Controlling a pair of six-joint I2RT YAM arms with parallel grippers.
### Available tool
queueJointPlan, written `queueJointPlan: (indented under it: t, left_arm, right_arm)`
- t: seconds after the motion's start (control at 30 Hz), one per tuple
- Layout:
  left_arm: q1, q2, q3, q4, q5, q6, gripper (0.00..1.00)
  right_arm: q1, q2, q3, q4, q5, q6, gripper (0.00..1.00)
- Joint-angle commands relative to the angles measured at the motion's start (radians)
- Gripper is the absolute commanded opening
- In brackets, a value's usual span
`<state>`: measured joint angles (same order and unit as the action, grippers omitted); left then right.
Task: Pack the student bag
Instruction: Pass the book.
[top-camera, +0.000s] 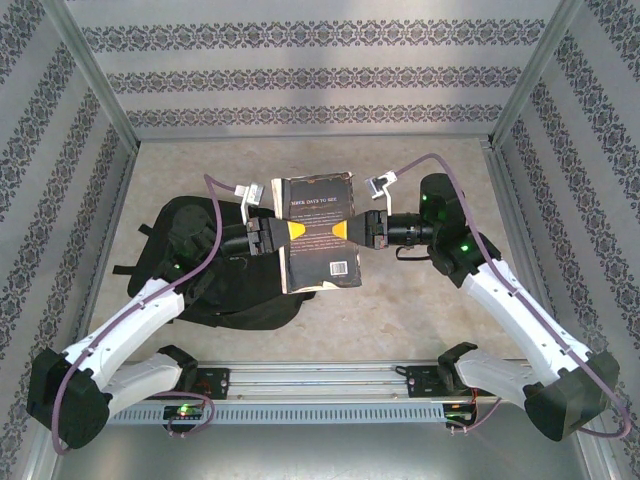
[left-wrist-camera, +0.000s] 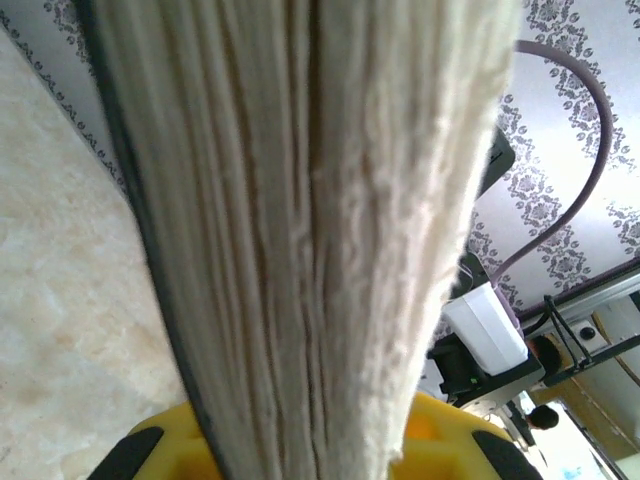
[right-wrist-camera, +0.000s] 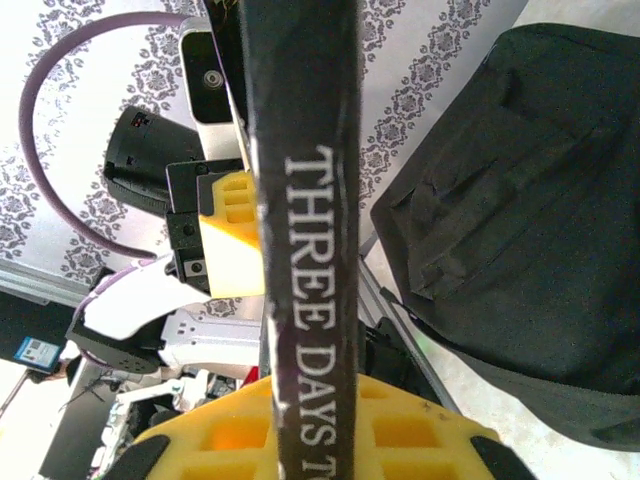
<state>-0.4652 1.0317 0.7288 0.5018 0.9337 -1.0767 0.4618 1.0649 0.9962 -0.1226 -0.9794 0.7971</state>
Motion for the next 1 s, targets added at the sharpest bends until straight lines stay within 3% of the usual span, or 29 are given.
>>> queueJointPlan:
  t: [0.0, 0.17, 0.27, 0.33, 0.47, 0.7, 0.97]
  left_arm:
    - [-0.01, -0.013, 0.035, 0.102, -0.092, 0.013, 0.0]
    - [-0.01, 0.018, 0.022, 0.323, -0.273, -0.085, 0.0]
    - [-0.015, 0.027, 0.021, 0.413, -0.387, -0.107, 0.0]
    - [-0.021, 0.036, 0.02, 0.454, -0.446, -0.115, 0.0]
    - [-0.041, 0.066, 0.027, 0.499, -0.515, -0.123, 0.0]
    - [-0.09, 0.093, 0.028, 0.532, -0.642, -0.111, 0.0]
    - [-0.122, 0.091, -0.004, 0.555, -0.729, -0.115, 0.0]
  right_arm:
    - [-0.007, -0.041, -0.016, 0.025, 0.077, -0.002, 0.32]
    - [-0.013, -0.108, -0.121, 0.251, 0.229, 0.179, 0.58]
    - [0.006, -0.185, -0.243, 0.442, 0.485, 0.306, 0.72]
    - [0.038, -0.218, -0.295, 0.518, 0.629, 0.328, 0.75]
    - [0.113, -0.18, -0.332, 0.698, 0.761, 0.377, 0.75]
    - [0.292, -0.049, -0.238, 0.82, 0.927, 0.316, 0.73]
    - [0.357, 0.045, -0.176, 0.922, 0.99, 0.266, 0.43]
